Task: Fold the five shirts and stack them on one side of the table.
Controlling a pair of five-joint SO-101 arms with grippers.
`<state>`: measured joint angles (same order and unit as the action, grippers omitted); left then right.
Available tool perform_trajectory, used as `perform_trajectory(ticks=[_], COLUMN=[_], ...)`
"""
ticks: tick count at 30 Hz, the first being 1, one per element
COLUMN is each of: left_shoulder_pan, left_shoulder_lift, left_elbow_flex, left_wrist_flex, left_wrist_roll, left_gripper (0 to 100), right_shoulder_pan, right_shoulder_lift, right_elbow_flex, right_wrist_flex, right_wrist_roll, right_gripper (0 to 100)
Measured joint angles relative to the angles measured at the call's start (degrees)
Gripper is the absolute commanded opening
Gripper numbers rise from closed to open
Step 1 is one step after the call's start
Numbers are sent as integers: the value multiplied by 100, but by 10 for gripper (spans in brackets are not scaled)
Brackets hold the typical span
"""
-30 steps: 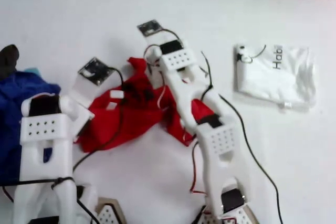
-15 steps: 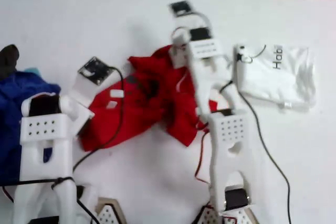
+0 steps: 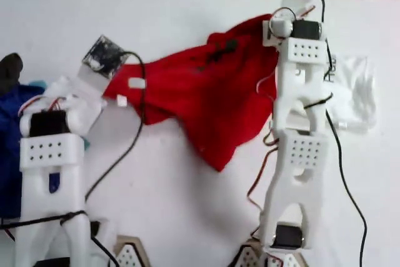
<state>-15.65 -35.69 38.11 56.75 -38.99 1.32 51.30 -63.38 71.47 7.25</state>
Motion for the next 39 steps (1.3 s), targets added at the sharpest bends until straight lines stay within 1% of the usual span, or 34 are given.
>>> perform_trajectory(ticks=[5,6,10,11,17,21,26,32,39], left_shoulder_pan=[0,0,0,0,-9,-9,-9,-9,0], left_shoulder_lift=[0,0,0,0,0,0,0,0,0], left_elbow_flex=[941,1143,1732,1837,2171,2171,2171,2171,2171], left_wrist_flex=[-905,-1055,-1538,-1635,-1916,-1934,-1934,-1837,-1662], left_wrist_roll=[0,0,0,0,0,149,378,378,378], left_gripper=[26,26,26,26,26,26,26,26,26], right_shoulder_pan=[0,0,0,0,0,0,0,0,-18], right_shoulder_lift=[519,580,659,659,633,563,431,123,-132], right_elbow_flex=[-44,-44,-53,-105,-976,-1451,-1618,-1618,-1618], right_wrist_flex=[-325,-334,-202,-88,923,1301,1873,2752,2857], right_wrist_roll=[0,0,0,0,0,0,0,0,0], right_gripper=[37,63,235,247,214,214,213,213,212])
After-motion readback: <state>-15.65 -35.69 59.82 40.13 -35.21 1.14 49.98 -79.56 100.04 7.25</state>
